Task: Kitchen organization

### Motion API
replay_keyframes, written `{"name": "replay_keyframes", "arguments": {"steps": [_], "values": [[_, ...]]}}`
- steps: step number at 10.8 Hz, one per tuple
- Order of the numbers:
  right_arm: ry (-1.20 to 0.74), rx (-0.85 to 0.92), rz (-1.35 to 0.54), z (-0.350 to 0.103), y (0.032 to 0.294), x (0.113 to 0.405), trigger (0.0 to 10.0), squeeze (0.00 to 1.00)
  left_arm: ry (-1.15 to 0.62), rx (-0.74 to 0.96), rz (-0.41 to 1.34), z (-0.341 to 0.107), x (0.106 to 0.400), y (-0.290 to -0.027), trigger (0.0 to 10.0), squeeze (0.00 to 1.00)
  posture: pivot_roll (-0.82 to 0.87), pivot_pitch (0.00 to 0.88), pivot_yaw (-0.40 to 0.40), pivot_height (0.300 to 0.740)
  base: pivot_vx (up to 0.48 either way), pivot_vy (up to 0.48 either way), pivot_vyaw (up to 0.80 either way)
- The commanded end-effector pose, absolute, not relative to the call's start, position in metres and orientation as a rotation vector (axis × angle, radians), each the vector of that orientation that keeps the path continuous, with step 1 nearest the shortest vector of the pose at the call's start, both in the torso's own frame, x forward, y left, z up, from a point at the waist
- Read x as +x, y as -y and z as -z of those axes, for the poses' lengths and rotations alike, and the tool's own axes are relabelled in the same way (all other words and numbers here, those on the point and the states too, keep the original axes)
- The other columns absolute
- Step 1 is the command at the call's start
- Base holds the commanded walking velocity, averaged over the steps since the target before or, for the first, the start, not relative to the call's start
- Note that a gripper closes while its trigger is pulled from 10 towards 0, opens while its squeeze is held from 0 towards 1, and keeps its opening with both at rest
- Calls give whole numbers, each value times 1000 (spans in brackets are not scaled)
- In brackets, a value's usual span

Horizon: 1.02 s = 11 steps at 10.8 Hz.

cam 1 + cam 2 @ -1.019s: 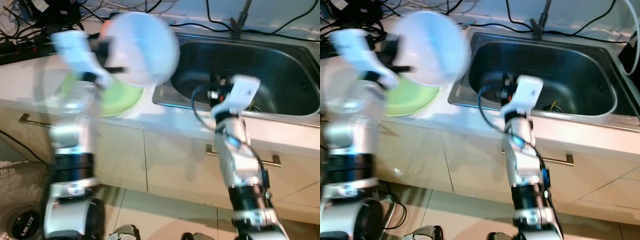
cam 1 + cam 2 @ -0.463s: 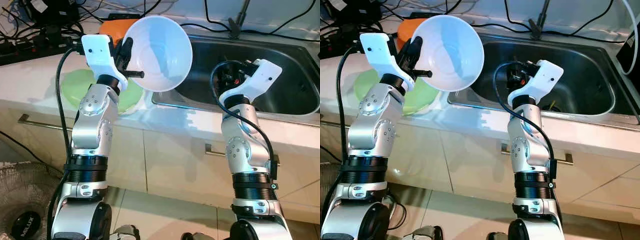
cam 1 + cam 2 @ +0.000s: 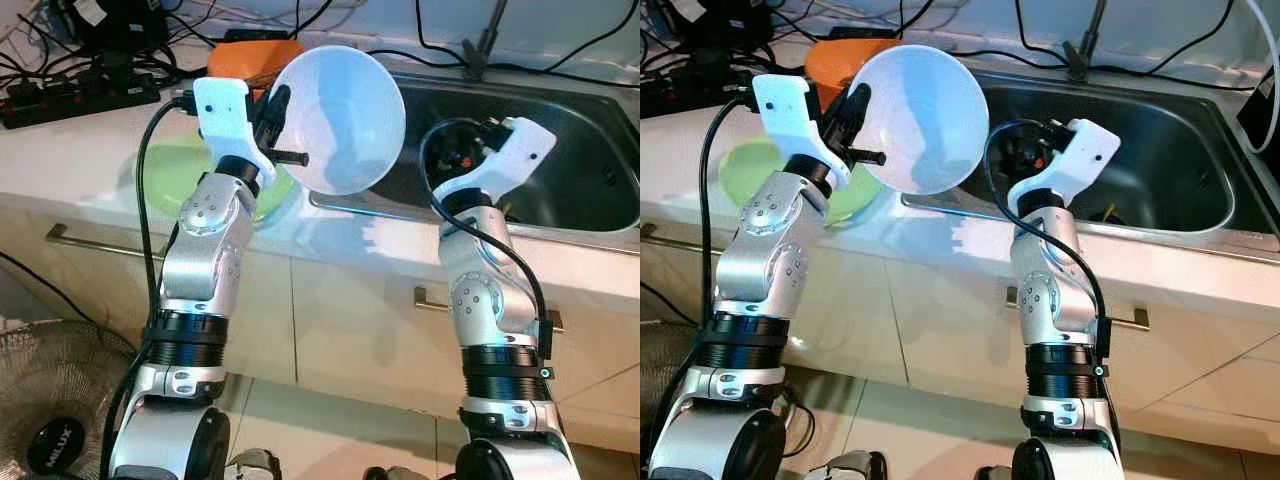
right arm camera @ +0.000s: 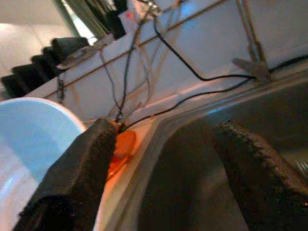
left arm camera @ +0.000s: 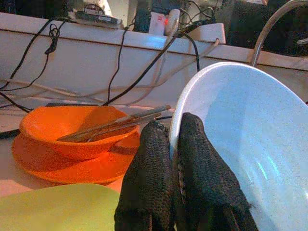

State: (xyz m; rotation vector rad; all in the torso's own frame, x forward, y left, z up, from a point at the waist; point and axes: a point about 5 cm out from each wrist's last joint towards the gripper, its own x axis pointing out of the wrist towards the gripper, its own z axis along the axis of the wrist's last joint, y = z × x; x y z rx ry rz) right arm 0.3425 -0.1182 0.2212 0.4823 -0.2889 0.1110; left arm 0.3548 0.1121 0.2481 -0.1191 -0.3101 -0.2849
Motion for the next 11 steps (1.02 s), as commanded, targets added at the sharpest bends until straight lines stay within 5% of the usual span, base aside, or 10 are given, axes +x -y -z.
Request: {"name": "replay_keyframes", "arguments": {"steps": [1, 2, 11], "values": [[296, 455, -153, -228, 112, 341, 10000, 314, 343, -118, 303, -253, 354, -108, 10000, 0, 68, 44, 1, 740, 0, 0, 0], [291, 451, -154, -227, 111, 341, 10000, 0, 344, -117, 307, -253, 354, -107, 10000, 0, 69, 44, 1, 740, 0, 0, 0], [199, 469, -202, -214, 102, 342, 10000, 0, 388, -166, 352, -257, 349, -103, 10000, 0, 71, 68, 6, 740, 0, 0, 0]]}}
